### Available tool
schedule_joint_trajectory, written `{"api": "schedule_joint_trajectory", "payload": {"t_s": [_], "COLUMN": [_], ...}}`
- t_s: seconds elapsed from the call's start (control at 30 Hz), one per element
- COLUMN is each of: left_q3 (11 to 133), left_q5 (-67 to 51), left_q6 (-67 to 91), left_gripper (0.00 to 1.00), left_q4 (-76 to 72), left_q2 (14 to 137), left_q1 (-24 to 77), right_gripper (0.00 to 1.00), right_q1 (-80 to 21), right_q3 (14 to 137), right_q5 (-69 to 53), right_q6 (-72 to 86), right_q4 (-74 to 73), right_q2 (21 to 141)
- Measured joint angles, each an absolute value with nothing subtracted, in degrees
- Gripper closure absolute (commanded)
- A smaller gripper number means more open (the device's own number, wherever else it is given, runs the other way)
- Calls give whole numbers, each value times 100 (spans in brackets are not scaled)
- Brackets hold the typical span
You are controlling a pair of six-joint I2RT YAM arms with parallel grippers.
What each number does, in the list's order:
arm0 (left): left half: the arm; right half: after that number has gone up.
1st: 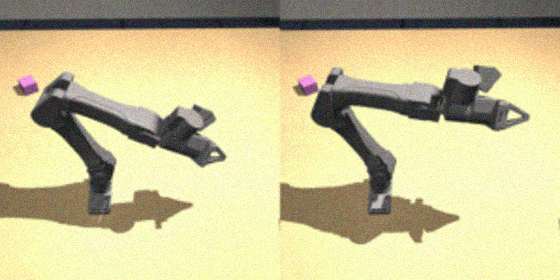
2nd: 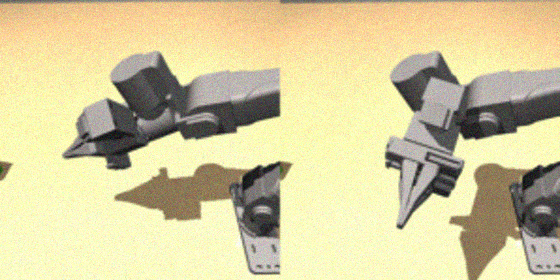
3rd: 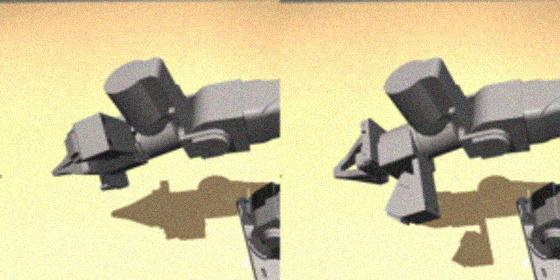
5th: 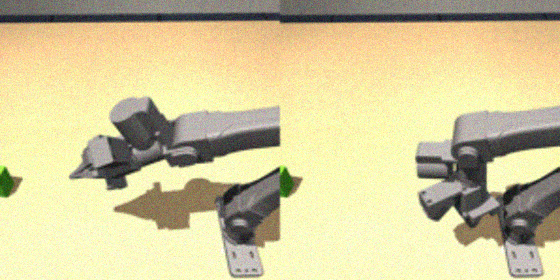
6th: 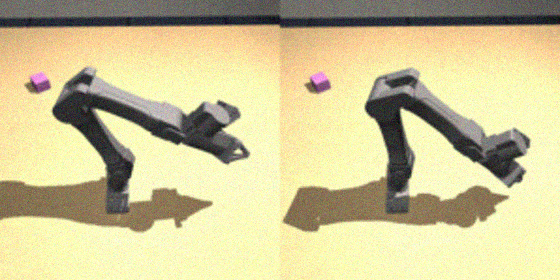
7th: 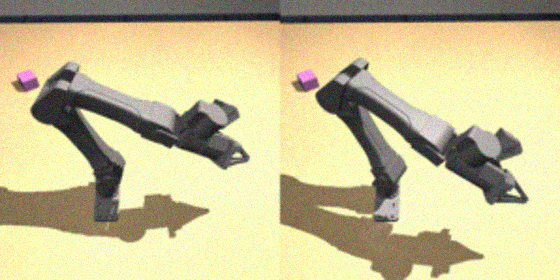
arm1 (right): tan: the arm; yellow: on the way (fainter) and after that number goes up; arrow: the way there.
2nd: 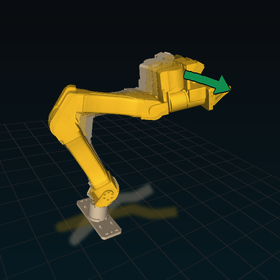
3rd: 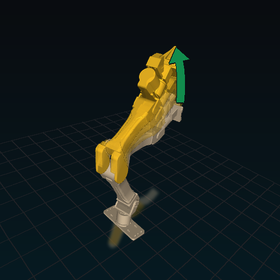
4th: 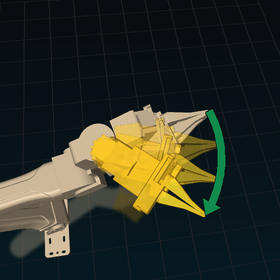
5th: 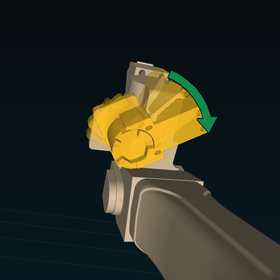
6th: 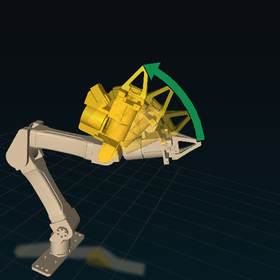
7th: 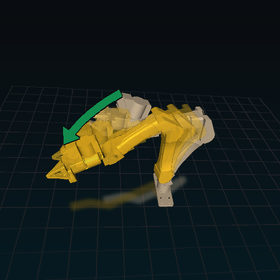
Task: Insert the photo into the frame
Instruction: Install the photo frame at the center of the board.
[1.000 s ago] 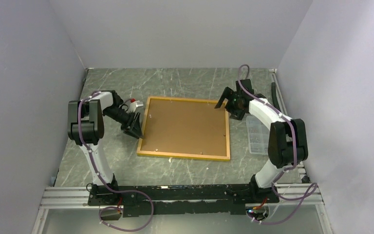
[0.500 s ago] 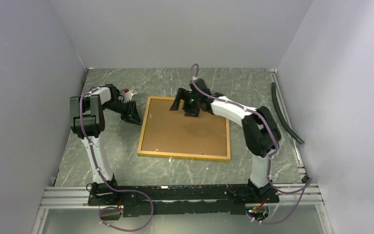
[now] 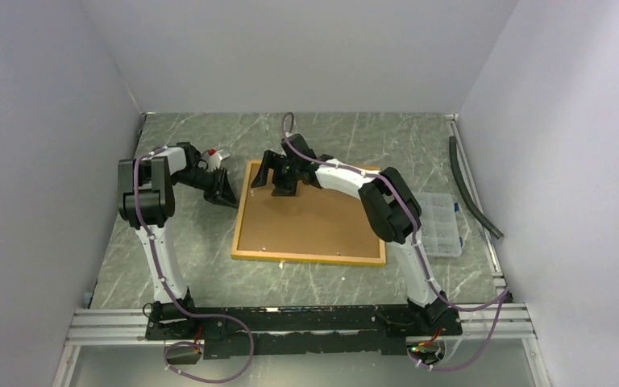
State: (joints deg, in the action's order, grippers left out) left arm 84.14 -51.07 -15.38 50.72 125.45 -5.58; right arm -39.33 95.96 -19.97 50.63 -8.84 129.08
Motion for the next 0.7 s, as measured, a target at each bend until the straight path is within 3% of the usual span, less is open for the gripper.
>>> {"api": "schedule_joint_trajectory", "payload": {"t_s": [0.7], "left_q3": [8261], "left_q5": [-5275], "left_q6": [-1509], "left_gripper": [78], "left_q4": [5022], "left_q2": [12545], "left_q1": [-276], "right_gripper": [20], "right_q1": [-4215], "right_q3": [10184], "right_q5": [-2270], "right_q6": [5301], "right_q4": [-681], "right_q2": [13423]}}
